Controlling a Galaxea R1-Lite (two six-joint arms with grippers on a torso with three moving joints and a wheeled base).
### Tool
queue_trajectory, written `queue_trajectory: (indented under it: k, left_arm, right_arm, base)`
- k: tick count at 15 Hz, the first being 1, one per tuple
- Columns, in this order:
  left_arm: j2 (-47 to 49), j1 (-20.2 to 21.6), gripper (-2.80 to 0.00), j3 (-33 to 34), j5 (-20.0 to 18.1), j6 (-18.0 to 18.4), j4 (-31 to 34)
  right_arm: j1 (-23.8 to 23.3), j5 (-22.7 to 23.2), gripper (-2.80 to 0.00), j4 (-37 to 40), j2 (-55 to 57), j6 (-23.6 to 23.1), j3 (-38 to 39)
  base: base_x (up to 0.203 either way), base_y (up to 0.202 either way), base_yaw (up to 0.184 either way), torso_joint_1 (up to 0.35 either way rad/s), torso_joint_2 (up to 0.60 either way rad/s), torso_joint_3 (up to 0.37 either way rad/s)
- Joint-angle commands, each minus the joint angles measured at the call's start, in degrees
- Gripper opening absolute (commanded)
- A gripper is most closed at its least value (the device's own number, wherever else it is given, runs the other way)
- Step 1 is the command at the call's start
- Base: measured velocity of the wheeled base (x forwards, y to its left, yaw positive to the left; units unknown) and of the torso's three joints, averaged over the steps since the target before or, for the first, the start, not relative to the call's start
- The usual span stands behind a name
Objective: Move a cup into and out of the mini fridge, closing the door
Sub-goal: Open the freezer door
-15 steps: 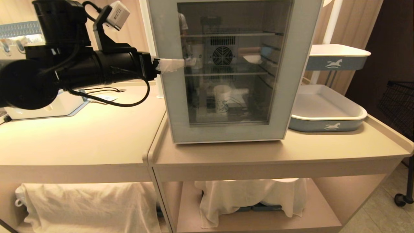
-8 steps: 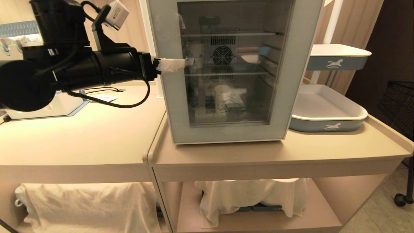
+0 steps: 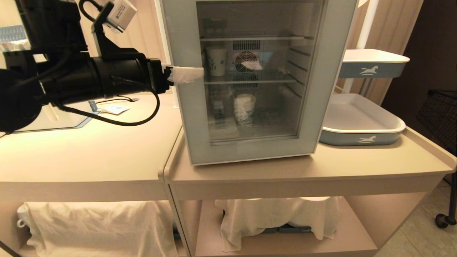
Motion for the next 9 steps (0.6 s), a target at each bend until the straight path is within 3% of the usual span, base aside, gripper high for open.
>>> queue_trajectory:
  k: [1, 9]
  left_arm:
    - [-4.07, -0.14, 0.0, 2.5, -0.19, -0.03, 0.23]
    - [-19.88, -3.22, 0.0, 15.54, -0.27, 0.44, 0.82]
  right_arm:
    - [0.07, 0.02, -2.8, -0.02, 0.07, -0.03, 0.01]
    - [0.06, 0.02, -2.8, -0.02, 0.07, -0.03, 0.01]
  base:
    - [0.0, 0.0, 0.0, 0.0, 0.0, 0.0]
    - [0.0, 0.0, 0.0, 0.0, 0.0, 0.0]
